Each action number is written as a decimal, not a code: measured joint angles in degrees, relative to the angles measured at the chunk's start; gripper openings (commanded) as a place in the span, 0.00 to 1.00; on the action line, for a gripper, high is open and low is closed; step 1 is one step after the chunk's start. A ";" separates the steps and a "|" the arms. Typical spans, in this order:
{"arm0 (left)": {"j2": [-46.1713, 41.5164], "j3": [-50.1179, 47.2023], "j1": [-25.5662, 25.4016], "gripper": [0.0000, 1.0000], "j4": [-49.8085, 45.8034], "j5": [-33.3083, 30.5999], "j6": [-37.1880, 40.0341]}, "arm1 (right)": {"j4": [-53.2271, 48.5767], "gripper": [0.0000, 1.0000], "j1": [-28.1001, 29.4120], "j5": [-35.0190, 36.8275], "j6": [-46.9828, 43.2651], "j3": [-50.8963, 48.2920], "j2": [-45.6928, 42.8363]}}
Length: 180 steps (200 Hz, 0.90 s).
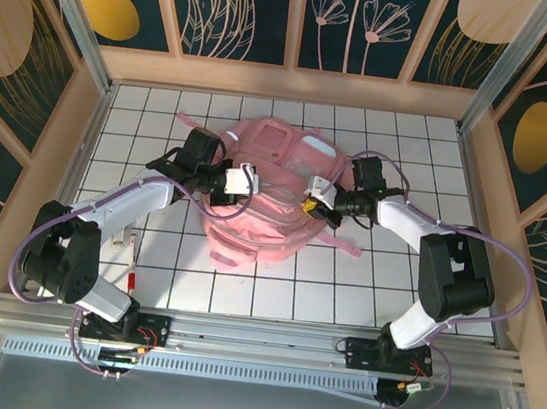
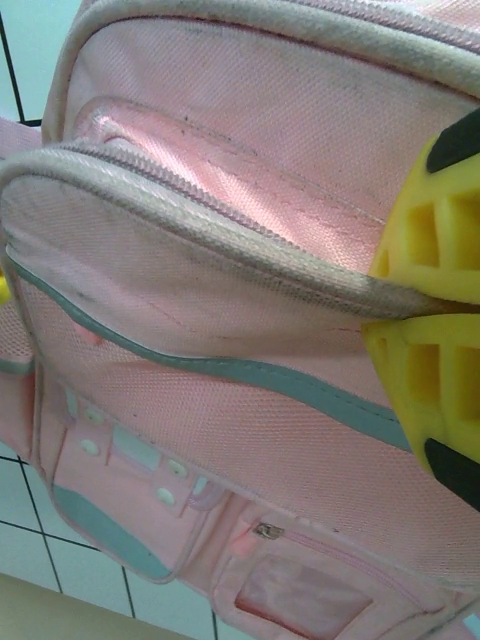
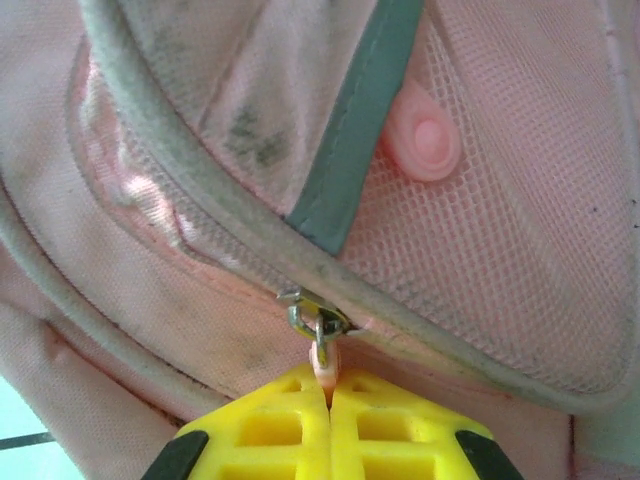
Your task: Pack the student bag
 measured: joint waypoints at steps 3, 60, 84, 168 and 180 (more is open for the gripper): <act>0.00 0.00 0.00 0.00 -0.02 -0.07 -0.28 | -0.07 0.00 0.02 -0.02 -0.28 -0.02 -0.09; 0.04 0.35 -1.53 0.00 -0.26 -3.78 -6.67 | -5.22 0.00 1.09 -0.55 -2.69 -0.70 -8.04; 0.04 0.35 -3.63 0.00 -0.02 -6.12 -9.29 | -7.80 0.00 3.65 -0.96 -2.64 -0.20 -9.11; 1.95 -0.04 -9.31 0.00 5.51 -4.66 -28.68 | 4.94 0.00 15.87 -5.64 19.80 -7.26 -11.65; 1.95 -0.74 -9.77 0.00 7.96 -2.99 -31.52 | 11.45 0.00 17.57 -5.38 26.51 -11.56 -13.55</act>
